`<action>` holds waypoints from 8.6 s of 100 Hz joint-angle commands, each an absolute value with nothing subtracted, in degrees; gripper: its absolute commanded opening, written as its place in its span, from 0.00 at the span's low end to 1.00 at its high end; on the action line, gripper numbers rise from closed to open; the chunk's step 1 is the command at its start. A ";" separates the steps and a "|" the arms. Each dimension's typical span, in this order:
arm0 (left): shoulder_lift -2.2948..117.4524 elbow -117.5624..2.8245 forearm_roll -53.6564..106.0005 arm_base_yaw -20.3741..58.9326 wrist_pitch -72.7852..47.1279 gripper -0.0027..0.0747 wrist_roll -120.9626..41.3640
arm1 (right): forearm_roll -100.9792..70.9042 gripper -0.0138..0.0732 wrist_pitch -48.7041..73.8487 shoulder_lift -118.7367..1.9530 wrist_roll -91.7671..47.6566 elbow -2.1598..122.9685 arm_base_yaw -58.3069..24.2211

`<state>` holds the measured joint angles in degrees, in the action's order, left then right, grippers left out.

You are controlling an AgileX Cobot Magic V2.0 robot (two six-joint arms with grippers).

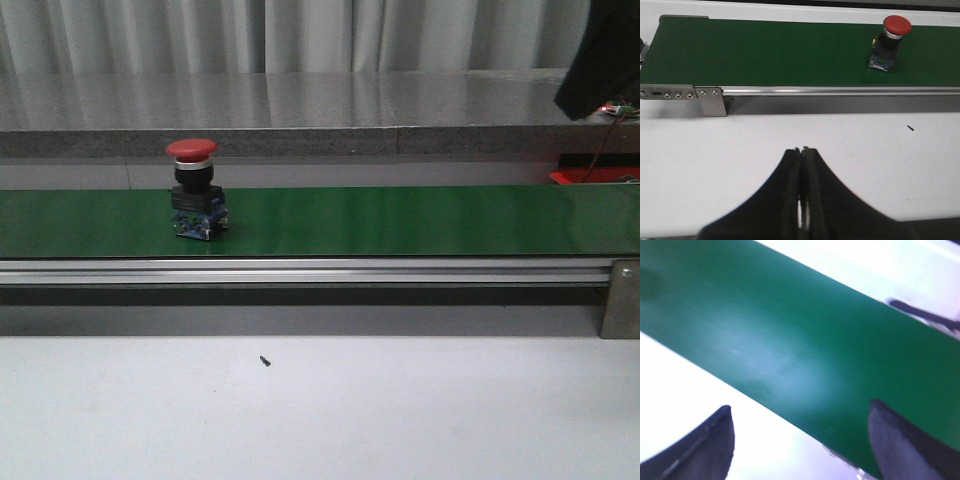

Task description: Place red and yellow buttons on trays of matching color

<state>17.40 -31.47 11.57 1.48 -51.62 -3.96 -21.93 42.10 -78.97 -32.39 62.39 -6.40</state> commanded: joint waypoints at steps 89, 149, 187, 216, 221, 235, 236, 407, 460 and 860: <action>17.95 -32.90 12.20 1.90 -48.21 0.01 -3.88 | -23.09 0.78 47.79 -103.61 -37.03 89.76 -27.66; 17.95 -32.90 12.20 1.90 -48.21 0.01 -3.88 | -26.18 0.78 39.22 -109.42 -37.52 93.31 -30.65; 17.95 -32.90 12.20 1.90 -48.21 0.01 -3.88 | -26.18 0.36 37.32 -109.54 -37.47 93.31 -30.59; 17.95 -32.90 12.20 1.90 -48.21 0.01 -3.88 | -26.33 0.29 37.50 -107.17 -37.47 93.31 -29.11; 17.95 -32.90 12.20 1.90 -48.21 0.01 -3.88 | -26.33 0.29 38.06 -106.40 -37.47 93.12 -28.10; 17.95 -32.90 12.20 1.90 -48.21 0.01 -3.88 | -26.33 0.29 40.10 -104.48 -37.47 92.98 -23.50; 17.95 -32.90 12.20 1.90 -48.21 0.01 -3.88 | -26.33 0.29 40.18 -104.30 -37.47 92.98 -22.96; 17.95 -32.90 12.20 1.90 -48.21 0.01 -3.88 | -25.68 0.29 33.24 -114.80 -29.34 92.94 18.72; 17.95 -32.90 12.20 1.90 -48.21 0.01 -3.88 | -25.68 0.72 34.09 -116.24 -29.39 93.10 18.72; 17.95 -32.90 10.98 1.90 -47.97 0.01 -3.88 | -0.68 0.09 40.86 -21.36 3.28 28.43 4.49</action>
